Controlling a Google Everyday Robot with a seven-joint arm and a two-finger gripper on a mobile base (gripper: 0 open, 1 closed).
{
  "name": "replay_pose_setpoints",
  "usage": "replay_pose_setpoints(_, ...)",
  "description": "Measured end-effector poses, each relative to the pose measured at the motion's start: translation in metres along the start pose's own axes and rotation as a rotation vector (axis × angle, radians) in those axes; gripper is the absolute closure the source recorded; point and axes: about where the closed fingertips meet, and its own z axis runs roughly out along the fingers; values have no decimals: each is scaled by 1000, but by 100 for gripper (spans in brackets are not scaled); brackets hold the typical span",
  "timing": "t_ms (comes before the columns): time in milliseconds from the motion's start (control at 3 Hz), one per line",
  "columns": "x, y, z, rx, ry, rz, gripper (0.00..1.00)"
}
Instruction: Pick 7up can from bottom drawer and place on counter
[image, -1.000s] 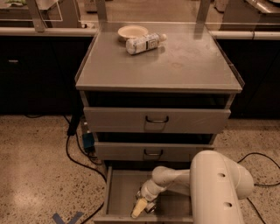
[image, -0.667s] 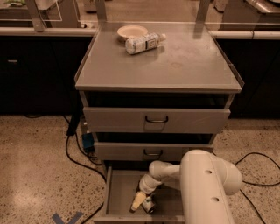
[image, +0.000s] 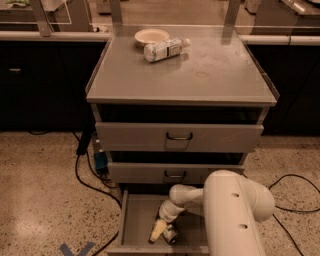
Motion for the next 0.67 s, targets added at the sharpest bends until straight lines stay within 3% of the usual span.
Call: replay_pose_setpoints(667,43,-7,27,11,98,77,4)
